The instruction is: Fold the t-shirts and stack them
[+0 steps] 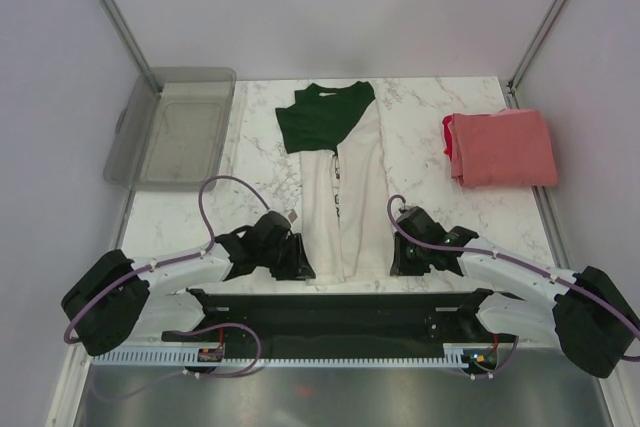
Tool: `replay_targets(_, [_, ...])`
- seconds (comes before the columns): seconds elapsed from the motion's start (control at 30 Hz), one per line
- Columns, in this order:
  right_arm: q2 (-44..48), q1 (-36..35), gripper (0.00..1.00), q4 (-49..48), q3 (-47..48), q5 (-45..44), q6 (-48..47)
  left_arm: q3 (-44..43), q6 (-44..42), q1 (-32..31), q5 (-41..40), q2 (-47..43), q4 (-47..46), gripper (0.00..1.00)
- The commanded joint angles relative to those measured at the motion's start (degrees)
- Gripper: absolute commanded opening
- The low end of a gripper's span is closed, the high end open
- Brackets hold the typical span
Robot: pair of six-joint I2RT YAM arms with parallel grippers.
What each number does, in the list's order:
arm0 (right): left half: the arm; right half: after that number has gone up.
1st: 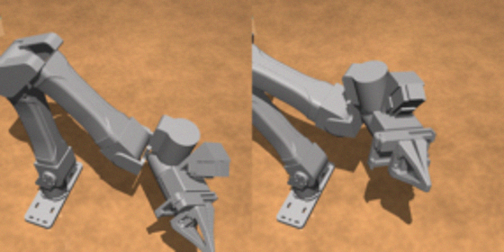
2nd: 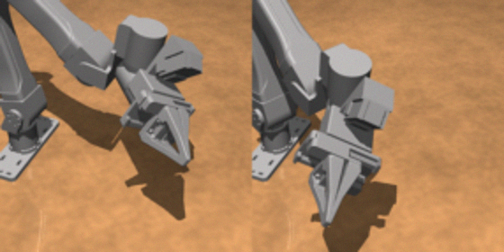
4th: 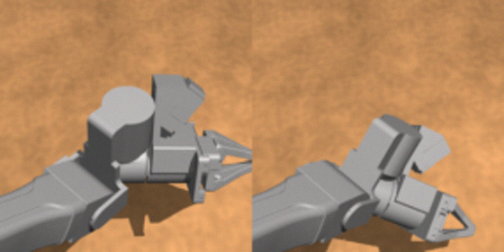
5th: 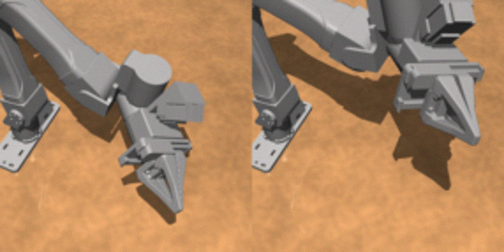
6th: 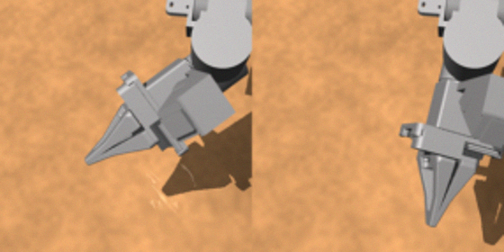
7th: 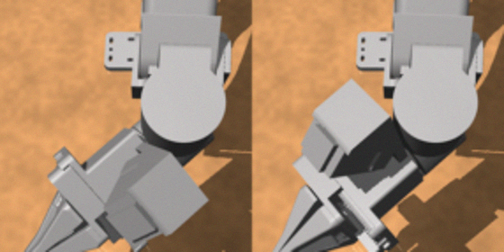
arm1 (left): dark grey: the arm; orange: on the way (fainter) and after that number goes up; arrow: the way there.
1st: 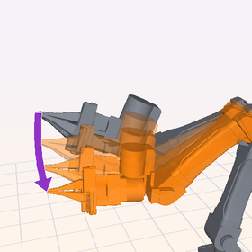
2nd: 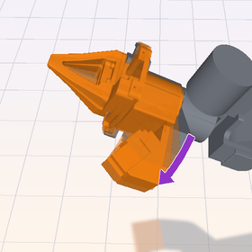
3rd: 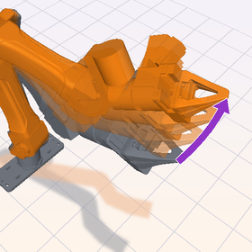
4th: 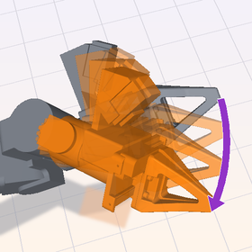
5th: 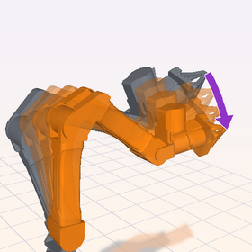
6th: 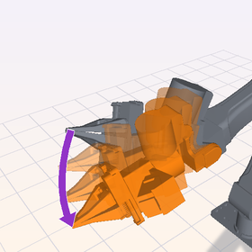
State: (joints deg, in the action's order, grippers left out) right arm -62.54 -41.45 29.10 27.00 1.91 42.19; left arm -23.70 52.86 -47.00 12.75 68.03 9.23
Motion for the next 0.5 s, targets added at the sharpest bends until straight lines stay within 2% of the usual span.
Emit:
replay_targets(0.0, [0.4,0.05,0.26,-1.24,-0.64,1.34,0.08,0.24,2.16,-1.16,0.43,0.52,-1.76,0.4])
replay_targets(0.17, [0.84,0.06,0.01,-1.33,-0.55,1.69,-0.18,0.85,3.03,-1.51,1.48,1.49,-3.87,0.35])
replay_targets(0.4, [1.64,0.06,0.0,-1.24,-0.2,1.87,-0.8,2.52,4.62,-1.51,4.47,4.56,-9.06,0.34])
replay_targets(0.47, [1.72,0.06,0.0,-1.15,-0.11,2.04,-0.89,2.52,4.62,-1.51,4.74,5.18,-10.54,0.27])
